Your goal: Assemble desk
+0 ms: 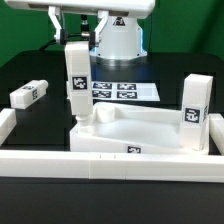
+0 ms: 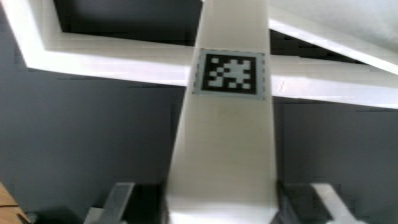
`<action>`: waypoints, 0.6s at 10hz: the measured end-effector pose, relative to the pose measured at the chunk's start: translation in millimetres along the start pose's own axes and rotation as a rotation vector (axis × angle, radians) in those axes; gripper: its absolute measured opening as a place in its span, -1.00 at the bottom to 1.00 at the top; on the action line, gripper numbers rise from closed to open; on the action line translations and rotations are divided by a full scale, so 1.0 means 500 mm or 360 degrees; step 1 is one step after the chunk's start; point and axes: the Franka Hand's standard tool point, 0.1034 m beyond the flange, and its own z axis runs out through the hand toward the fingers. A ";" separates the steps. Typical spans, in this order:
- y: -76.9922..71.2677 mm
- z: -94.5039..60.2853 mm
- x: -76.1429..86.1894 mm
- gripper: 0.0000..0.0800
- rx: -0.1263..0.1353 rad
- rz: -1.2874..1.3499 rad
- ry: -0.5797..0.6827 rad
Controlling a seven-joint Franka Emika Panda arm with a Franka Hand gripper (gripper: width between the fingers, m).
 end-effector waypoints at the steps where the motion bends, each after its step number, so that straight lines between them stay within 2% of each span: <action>1: -0.004 0.001 0.002 -0.29 -0.0012 -0.0010 0.0026; 3: -0.003 0.002 -0.001 -0.29 -0.0031 -0.0019 0.0054; 4: 0.014 -0.001 0.003 -0.29 -0.0086 -0.0037 0.0136; 6: 0.013 0.002 -0.002 -0.29 -0.0086 -0.0035 0.0129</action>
Offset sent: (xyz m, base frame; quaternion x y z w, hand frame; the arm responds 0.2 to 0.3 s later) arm 0.0000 0.0000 0.0000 0.0000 0.1296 0.0000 0.9916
